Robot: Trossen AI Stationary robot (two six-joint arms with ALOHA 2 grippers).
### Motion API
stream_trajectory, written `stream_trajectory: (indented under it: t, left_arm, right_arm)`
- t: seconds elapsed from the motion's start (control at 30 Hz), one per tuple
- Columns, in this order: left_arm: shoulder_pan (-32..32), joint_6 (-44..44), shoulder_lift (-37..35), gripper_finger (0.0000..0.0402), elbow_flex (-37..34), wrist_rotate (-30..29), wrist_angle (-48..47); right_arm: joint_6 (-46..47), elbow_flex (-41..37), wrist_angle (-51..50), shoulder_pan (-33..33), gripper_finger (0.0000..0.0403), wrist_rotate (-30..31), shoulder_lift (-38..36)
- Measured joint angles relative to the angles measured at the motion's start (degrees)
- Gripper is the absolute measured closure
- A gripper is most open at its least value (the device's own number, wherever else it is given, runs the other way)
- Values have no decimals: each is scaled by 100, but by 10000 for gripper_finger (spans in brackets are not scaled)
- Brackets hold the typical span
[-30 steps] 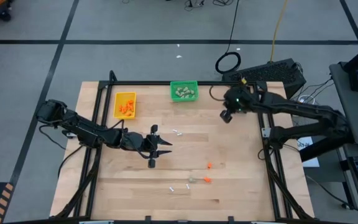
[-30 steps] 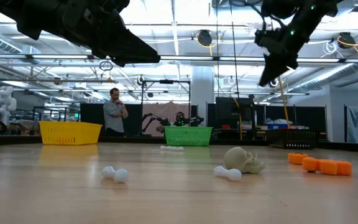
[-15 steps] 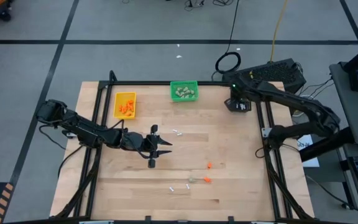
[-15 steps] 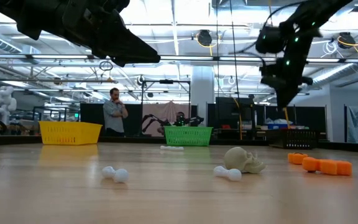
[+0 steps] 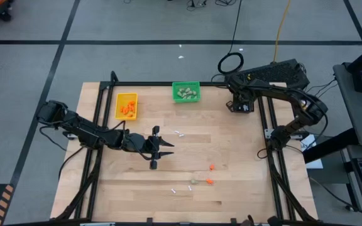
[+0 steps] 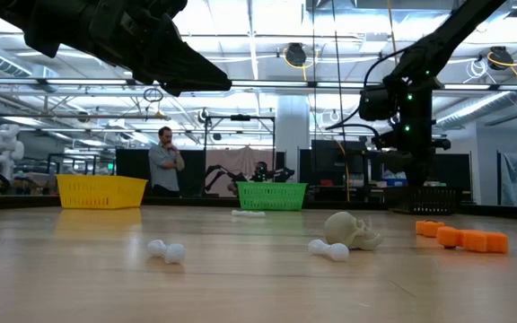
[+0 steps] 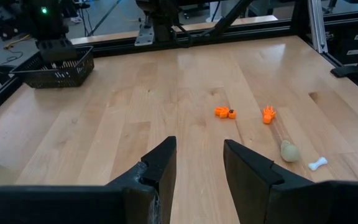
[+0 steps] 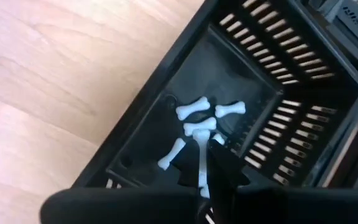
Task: Sort Halloween decoration
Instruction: Put the white bone toy into the black bin, then put the orange skeleton toy into the yellow bin
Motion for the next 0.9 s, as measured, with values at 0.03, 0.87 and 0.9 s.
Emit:
stream_trajectory:
  t: [0.03,0.87,0.9]
  left_arm:
    - [0,0,0,269,0,-1,-1]
    - [0,0,0,269,0,1,-24]
    - [0,0,0,269,0,1,-24]
  right_arm:
    - [-10,0,30,-12,403,-4,26]
    - [158,-2,84,-45,343,-4,41]
    - [156,-2,70,-45,339,-2,41]
